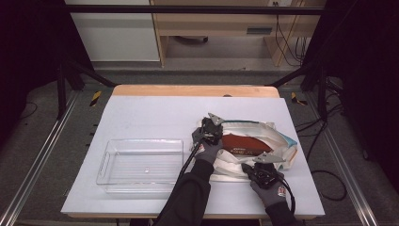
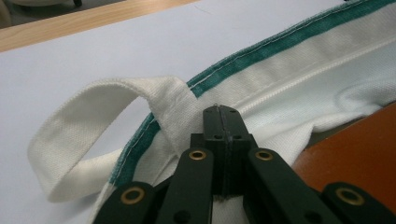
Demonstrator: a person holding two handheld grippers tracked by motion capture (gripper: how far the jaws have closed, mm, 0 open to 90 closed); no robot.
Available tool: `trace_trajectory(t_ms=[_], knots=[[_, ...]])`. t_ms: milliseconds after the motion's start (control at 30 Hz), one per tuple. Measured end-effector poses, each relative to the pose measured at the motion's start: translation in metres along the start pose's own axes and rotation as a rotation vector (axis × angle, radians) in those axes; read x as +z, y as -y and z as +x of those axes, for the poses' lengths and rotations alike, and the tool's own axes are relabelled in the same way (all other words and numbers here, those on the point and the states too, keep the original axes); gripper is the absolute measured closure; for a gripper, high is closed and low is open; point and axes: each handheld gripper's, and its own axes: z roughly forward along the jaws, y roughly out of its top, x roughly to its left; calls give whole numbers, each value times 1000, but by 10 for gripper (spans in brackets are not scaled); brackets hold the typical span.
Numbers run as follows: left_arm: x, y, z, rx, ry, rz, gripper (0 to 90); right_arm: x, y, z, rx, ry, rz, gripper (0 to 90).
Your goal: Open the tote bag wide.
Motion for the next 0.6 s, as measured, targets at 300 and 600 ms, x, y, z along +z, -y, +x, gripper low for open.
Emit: trace_trajectory(t_ms=[300,600], knots=[[-21,-11,-6,6,24,-43,739,-1,-1,0,-7,0,-15,888],[-62,-39,-11,151,151,-122,645,-23,-5,-5,-1,-9,-157,701]])
